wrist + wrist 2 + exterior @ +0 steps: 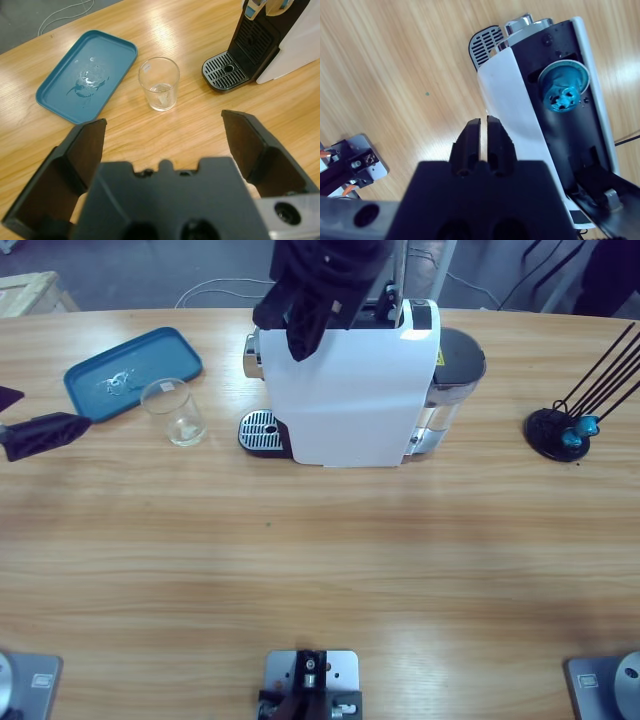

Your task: Pour coffee

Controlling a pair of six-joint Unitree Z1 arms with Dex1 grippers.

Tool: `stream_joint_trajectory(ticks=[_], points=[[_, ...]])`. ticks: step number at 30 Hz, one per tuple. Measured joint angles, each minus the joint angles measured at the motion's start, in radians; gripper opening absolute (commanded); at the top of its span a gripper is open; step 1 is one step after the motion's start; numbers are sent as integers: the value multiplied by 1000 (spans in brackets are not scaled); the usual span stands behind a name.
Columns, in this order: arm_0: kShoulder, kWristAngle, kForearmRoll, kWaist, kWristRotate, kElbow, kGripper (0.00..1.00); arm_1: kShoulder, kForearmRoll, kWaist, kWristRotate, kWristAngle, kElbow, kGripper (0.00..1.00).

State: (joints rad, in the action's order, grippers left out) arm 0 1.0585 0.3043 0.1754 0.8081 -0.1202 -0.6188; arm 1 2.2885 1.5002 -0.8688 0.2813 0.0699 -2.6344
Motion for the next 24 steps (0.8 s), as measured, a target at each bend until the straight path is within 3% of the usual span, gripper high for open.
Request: stream_joint_trajectory(ticks=[14,24], points=[[10,0,0,0,0,0,987,20,-8,0,36,3,0,0],[11,0,-1,0,0,0,987,20,-60,2,38,-66,0,0]])
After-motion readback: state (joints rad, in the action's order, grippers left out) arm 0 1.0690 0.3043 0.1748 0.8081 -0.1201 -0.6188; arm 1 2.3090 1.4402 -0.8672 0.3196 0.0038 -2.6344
